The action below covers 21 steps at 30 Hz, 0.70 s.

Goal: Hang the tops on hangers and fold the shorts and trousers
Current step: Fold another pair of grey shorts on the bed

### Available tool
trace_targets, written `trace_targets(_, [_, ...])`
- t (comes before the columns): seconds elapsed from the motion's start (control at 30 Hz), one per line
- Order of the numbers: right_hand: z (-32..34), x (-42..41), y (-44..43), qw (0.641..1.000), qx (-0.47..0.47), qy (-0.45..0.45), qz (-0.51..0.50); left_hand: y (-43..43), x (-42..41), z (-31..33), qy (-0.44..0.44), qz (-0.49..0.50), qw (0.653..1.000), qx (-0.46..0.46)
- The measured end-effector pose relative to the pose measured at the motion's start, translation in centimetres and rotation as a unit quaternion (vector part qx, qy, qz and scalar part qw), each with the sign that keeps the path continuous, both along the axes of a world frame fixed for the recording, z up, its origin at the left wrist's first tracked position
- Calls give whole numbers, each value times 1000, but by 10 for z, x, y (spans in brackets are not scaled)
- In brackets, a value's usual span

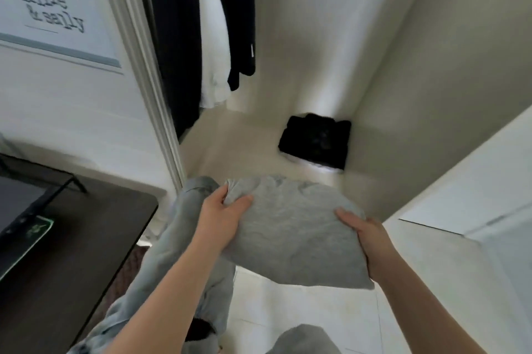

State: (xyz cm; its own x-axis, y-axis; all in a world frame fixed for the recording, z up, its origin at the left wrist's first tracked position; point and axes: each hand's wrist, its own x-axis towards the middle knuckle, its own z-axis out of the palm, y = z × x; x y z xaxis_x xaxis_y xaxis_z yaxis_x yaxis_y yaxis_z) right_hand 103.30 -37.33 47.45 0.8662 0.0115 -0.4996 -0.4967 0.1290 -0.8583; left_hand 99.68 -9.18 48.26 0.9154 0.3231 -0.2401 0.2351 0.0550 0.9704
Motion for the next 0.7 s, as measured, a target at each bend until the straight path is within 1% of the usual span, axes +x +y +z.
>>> trace_targets(0.07, [-2, 0, -7, 999, 0, 19, -38, -5, 20, -10, 38, -23, 999, 1])
trace_targets(0.17, [-5, 9, -13, 997, -6, 43, -65, -11, 45, -22, 103, -57, 992, -36])
trace_targets(0.27, [-13, 28, -14, 995, -14, 61, -73, -13, 69, -35, 160, -86, 982, -56])
trace_targets(0.33, [-21, 48, -13, 996, -23, 63, -64, -12, 87, -42, 185, -86, 978, -53])
trace_targets(0.47, [-39, 102, -5, 997, -27, 63, -45, -10, 130, -55, 196, -59, 978, -43])
trace_targets(0.57, [-55, 147, 6, 997, -4, 72, -12, -7, 162, -62, 186, -31, 982, 1])
trace_targets(0.7, [-72, 204, 24, 996, 19, 92, 5, 1, 203, -66, 188, -1, 982, 25])
